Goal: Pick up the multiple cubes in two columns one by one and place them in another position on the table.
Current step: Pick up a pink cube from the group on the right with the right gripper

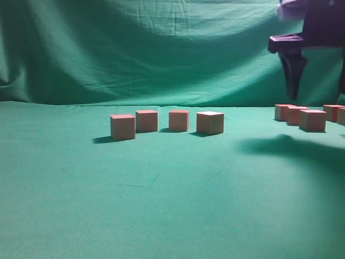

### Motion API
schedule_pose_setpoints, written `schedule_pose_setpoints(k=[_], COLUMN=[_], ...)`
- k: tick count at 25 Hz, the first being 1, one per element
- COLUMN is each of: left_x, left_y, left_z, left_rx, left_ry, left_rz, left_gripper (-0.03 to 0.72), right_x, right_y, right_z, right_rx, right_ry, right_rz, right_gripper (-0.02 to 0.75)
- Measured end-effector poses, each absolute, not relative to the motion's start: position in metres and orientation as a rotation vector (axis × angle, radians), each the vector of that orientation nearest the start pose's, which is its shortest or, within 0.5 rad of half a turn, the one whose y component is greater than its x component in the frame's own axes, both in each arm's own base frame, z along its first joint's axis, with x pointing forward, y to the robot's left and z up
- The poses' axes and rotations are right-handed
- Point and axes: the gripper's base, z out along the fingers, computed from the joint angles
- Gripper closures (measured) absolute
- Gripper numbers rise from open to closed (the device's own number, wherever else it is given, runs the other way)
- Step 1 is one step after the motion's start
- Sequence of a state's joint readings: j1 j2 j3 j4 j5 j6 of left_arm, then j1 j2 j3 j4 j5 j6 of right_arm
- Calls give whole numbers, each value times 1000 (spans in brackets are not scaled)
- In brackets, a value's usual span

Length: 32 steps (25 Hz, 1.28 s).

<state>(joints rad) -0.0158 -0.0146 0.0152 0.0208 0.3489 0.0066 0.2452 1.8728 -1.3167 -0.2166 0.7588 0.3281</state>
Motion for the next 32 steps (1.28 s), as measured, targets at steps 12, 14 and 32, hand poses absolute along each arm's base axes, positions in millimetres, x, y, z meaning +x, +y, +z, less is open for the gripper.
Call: schedule_pose_setpoints(k=[12, 14, 32], left_x=[53, 53, 53], left_y=[0, 0, 0], left_z=[177, 177, 177], left_rx=[34, 35, 35], left_ry=[1833, 1833, 1833], left_rz=[14, 15, 15], left_gripper=[688, 688, 688], right_x=[408, 408, 405], right_y=[84, 84, 83], right_z=[168, 168, 171], right_rx=[-60, -60, -64], right_ry=[2813, 2814, 2840], right_rz=[-120, -120, -138], right_gripper=[194, 194, 457])
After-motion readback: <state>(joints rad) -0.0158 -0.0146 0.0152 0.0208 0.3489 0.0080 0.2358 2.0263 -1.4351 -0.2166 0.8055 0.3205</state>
